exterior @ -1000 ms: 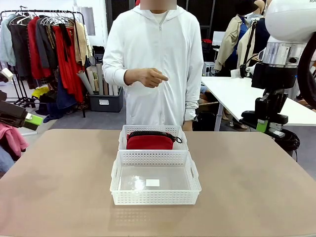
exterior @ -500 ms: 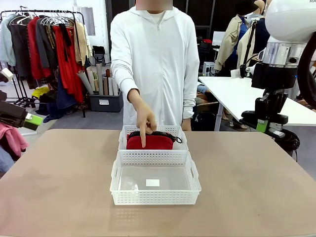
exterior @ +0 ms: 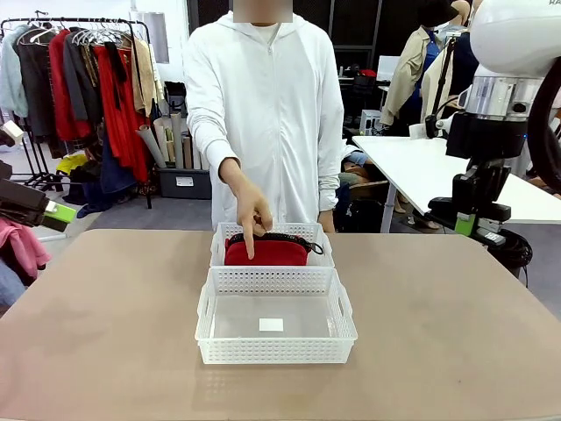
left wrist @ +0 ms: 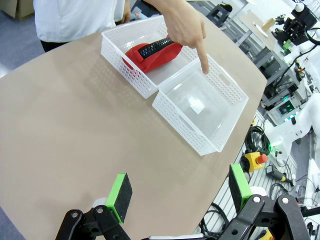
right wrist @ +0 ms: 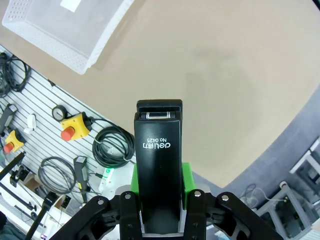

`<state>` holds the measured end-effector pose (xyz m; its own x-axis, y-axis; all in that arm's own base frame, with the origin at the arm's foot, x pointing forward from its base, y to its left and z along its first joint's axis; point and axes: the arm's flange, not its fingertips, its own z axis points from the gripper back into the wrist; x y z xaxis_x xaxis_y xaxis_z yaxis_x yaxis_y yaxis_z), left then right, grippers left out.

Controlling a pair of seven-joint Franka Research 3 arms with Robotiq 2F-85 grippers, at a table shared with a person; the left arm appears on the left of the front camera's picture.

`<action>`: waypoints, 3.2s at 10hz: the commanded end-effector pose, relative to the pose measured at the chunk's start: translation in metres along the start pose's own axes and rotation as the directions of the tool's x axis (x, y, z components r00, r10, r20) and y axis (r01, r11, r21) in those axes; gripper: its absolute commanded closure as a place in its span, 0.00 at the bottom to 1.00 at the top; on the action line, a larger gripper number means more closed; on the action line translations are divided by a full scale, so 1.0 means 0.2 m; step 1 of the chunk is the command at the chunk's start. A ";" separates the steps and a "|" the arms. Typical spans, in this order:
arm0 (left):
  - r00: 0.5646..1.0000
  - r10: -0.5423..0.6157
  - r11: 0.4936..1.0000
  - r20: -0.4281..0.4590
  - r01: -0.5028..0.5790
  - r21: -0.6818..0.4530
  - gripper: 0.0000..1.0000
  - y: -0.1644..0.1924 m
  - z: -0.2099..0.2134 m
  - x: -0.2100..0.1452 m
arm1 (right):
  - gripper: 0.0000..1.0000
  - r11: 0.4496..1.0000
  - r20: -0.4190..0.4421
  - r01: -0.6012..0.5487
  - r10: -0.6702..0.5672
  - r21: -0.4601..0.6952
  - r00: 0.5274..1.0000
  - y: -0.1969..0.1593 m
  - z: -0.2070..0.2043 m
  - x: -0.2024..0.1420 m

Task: Distribute items into two baskets.
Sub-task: Place the picked Stapler into the Organizing basket as instructed by the person.

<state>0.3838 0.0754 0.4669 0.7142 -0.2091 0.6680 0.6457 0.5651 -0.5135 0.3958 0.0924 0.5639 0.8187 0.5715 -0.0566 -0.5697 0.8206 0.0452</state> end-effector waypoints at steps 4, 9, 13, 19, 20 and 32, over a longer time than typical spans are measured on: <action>1.000 0.003 1.000 0.009 -0.002 -0.010 0.00 -0.01 0.00 0.00 | 1.00 0.996 0.006 -0.091 0.091 -0.011 0.996 0.13 -0.03 0.13; 1.000 0.003 1.000 0.009 -0.002 -0.010 0.00 -0.01 0.00 0.00 | 1.00 0.971 0.001 -0.237 0.237 -0.030 0.972 0.32 -0.11 0.24; 1.000 0.003 1.000 0.009 -0.002 -0.010 0.00 -0.01 0.00 0.00 | 1.00 0.923 0.006 -0.380 0.381 -0.059 0.925 0.49 -0.21 0.35; 1.000 0.003 1.000 0.009 -0.002 -0.010 0.00 -0.01 0.00 0.00 | 1.00 0.801 0.023 -0.585 0.592 -0.124 0.806 0.74 -0.37 0.54; 1.000 0.003 1.000 0.009 -0.002 -0.010 0.00 -0.01 0.00 0.00 | 1.00 0.771 0.018 -0.625 0.631 -0.121 0.775 0.77 -0.40 0.59; 1.000 0.003 1.000 0.009 -0.002 -0.010 0.00 -0.01 0.00 0.00 | 1.00 0.634 -0.034 -0.765 0.767 -0.116 0.641 1.05 -0.77 0.93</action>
<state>0.3837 0.0757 0.4669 0.7145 -0.2086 0.6678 0.6453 0.5653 -0.5138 0.4144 0.3704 0.4137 0.0849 0.9951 -0.0504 -0.9963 0.0841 -0.0187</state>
